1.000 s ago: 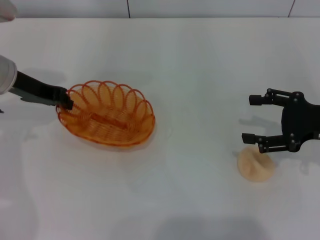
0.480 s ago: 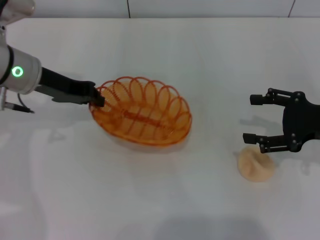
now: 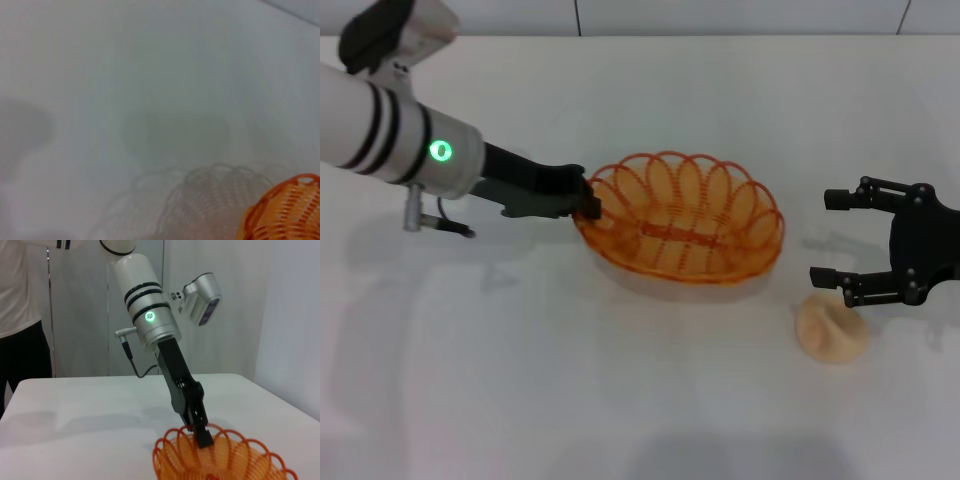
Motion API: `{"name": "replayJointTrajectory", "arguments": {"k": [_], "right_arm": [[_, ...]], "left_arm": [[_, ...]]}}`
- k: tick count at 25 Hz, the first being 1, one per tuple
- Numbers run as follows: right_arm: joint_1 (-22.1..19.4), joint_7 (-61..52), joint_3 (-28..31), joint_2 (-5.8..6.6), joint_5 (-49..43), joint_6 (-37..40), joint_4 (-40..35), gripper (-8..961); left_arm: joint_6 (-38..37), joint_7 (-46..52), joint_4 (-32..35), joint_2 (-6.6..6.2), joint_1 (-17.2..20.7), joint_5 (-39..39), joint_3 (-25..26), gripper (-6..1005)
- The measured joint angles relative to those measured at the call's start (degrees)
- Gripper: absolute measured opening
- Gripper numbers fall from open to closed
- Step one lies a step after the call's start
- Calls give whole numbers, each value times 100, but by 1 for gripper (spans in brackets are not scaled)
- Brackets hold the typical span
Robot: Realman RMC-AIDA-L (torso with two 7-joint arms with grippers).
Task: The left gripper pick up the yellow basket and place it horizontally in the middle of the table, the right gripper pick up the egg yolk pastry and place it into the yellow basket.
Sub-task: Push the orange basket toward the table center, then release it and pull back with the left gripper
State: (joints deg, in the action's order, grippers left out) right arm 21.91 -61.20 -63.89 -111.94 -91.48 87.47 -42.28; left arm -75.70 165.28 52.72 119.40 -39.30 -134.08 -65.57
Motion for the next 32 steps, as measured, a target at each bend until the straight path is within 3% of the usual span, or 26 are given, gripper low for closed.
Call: {"name": "replayJointTrajectory", "arguments": {"k": [4, 7, 31, 32], "right_arm": [[-6, 2, 0, 13, 1, 7, -22, 877], [-21, 5, 0, 15, 1, 8, -42, 877], [-99, 72, 141, -21, -35, 77, -88, 876], [-99, 72, 141, -24, -35, 78, -88, 876]], "left_arm": [[253, 496, 349, 10, 148, 272, -747, 80], [336, 686, 541, 13, 232, 325, -1019, 80], [600, 611, 433, -15, 595, 542, -1019, 100], [602, 591, 436, -19, 606, 550, -1020, 141]]}}
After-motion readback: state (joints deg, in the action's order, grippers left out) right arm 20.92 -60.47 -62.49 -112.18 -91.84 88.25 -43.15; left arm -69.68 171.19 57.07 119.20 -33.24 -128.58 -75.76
